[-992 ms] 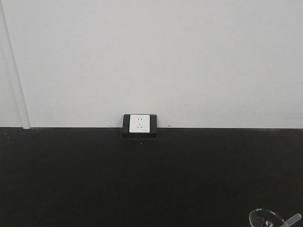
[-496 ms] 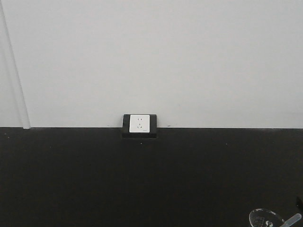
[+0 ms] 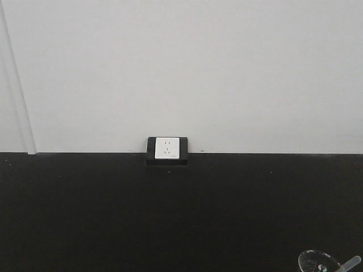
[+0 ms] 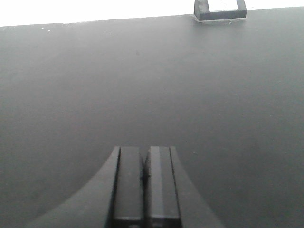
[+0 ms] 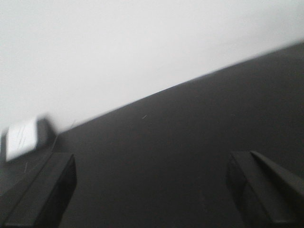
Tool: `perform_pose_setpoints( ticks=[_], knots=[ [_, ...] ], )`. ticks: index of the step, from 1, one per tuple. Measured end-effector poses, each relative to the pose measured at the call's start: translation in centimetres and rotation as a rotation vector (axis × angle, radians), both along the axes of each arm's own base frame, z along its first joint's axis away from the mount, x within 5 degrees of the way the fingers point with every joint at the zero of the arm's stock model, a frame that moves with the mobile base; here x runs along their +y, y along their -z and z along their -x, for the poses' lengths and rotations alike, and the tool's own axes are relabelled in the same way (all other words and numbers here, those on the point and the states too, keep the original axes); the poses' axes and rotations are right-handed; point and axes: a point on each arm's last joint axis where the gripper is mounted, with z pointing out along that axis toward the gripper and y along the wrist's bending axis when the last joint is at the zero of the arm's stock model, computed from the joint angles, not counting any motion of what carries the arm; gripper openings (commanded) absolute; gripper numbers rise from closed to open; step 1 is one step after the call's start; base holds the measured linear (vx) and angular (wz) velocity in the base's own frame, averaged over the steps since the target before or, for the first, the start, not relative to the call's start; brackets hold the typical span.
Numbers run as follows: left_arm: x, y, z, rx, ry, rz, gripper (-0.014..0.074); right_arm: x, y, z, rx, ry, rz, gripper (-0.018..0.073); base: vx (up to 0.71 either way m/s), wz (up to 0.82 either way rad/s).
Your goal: Grab transparent chemical and place on left bench
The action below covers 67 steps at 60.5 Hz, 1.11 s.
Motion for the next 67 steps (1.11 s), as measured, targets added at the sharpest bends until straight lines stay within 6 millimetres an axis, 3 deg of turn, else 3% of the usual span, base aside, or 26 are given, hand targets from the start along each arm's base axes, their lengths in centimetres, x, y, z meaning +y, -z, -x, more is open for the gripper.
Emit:
perform_pose_setpoints(
  ticks=[8, 38, 45, 59, 67],
  knots=[
    [0.0, 0.0, 0.0, 0.000, 0.000, 0.000, -0.0004, -0.6, 1.4, -0.7, 0.039, 0.095, -0.119, 0.0594, 0.00, 0.00],
    [0.0, 0.0, 0.0, 0.000, 0.000, 0.000, -0.0004, 0.9, 7.3, -4.6, 0.153, -0.032, -0.211, 0.0480, 0.00, 0.00],
    [0.0, 0.0, 0.0, 0.000, 0.000, 0.000, -0.0004, 0.9, 7.9, -5.0, 0.151, -0.041, -0.205, 0.0353, 0.00, 0.00],
    [0.0, 0.0, 0.0, 0.000, 0.000, 0.000, -0.0004, 1.0, 8.0, -5.1, 0.139, -0.043, -0.202, 0.0013, 0.00, 0.00],
    [0.0, 0.0, 0.0, 0.000, 0.000, 0.000, -0.0004, 1.1, 7.8, -5.2, 0.126, -0.067, -0.184, -0.0010, 0.00, 0.00]
  ],
)
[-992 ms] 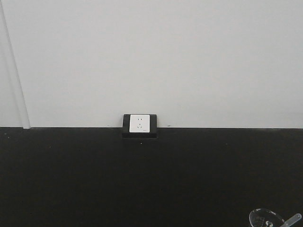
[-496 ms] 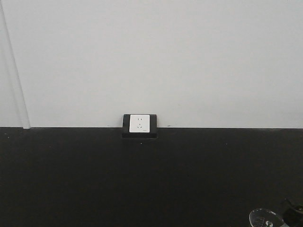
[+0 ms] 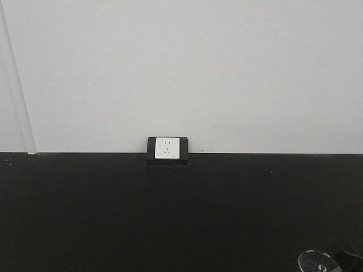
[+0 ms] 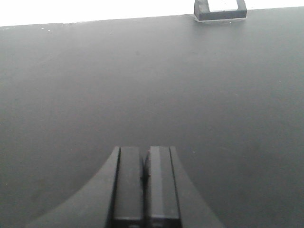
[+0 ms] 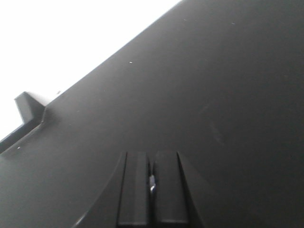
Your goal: Grab transparent chemical and place on left bench
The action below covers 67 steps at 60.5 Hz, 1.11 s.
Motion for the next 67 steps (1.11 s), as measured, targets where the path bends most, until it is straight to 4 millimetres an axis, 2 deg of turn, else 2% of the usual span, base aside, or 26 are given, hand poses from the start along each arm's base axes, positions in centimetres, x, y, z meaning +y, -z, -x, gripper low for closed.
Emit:
perform_pose_setpoints(
  ticks=[16, 30, 44, 56, 67],
  knots=[
    [0.0, 0.0, 0.0, 0.000, 0.000, 0.000, -0.0004, 0.8, -1.6, -0.1, -0.119, -0.118, 0.126, -0.0004, 0.00, 0.00],
    [0.0, 0.0, 0.0, 0.000, 0.000, 0.000, -0.0004, 1.8, -5.4, 1.3, -0.264, -0.265, 0.350, -0.0004, 0.00, 0.00],
    [0.0, 0.0, 0.0, 0.000, 0.000, 0.000, -0.0004, 2.2, -8.9, 4.8, -0.272, -0.344, 0.533, -0.0004, 0.00, 0.00],
    [0.0, 0.0, 0.0, 0.000, 0.000, 0.000, -0.0004, 1.9, -10.3, 8.1, -0.188, -0.374, 0.671, -0.0004, 0.00, 0.00],
    [0.0, 0.0, 0.0, 0.000, 0.000, 0.000, -0.0004, 1.4, -11.0, 10.4, -0.150, -0.339, 0.717, -0.0004, 0.00, 0.00]
  ],
)
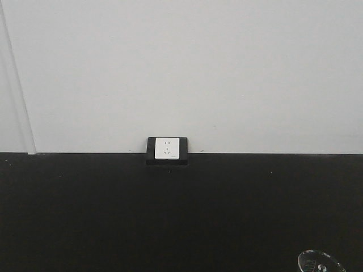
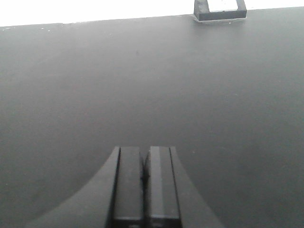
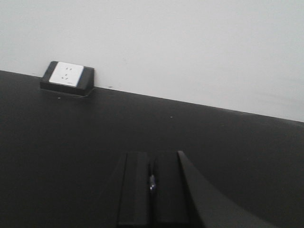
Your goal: Grab transparent chemical and place on left bench
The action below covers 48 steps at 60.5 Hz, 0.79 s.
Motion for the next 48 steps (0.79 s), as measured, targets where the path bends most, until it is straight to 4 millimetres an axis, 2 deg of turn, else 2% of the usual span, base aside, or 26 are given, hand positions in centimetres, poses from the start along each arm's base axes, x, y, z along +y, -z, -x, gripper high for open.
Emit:
perform_pose_setpoints(
  ticks=[14, 48],
  knots=[
    [0.00, 0.00, 0.00, 0.000, 0.000, 0.000, -0.0004, -0.21, -0.34, 0.95, -0.009, 0.019, 0.004, -0.0004, 0.00, 0.00],
    [0.00, 0.00, 0.00, 0.000, 0.000, 0.000, -0.0004, -0.27, -0.19, 0.97, 0.008, 0.026, 0.006, -0.0004, 0.00, 0.00]
  ],
)
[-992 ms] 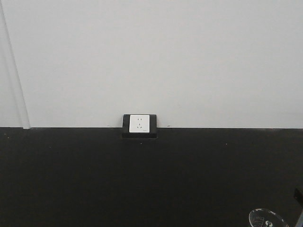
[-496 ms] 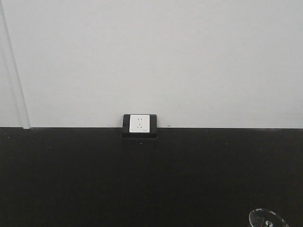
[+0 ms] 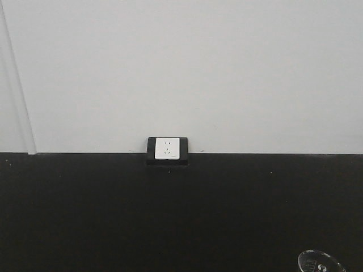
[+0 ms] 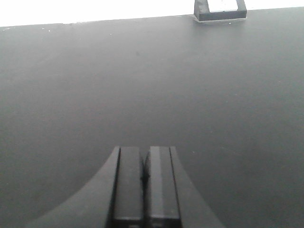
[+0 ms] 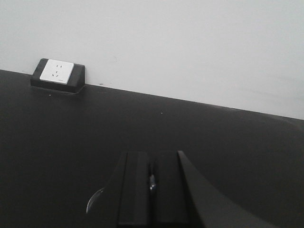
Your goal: Grab transparent chemical and place on left bench
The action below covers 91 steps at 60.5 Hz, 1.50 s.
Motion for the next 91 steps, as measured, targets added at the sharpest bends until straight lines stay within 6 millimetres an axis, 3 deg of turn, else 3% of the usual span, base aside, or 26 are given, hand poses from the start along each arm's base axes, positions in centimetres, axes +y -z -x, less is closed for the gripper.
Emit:
perform_pose_setpoints(
  ticks=[36, 91],
  knots=[
    [0.00, 0.00, 0.00, 0.000, 0.000, 0.000, -0.0004, 0.00, 0.01, 0.00, 0.001, 0.000, 0.000, -0.0004, -0.09, -0.03],
    [0.00, 0.00, 0.00, 0.000, 0.000, 0.000, -0.0004, -0.01, 0.06, 0.01, 0.004, 0.001, 0.000, -0.0004, -0.31, 0.02]
  ],
)
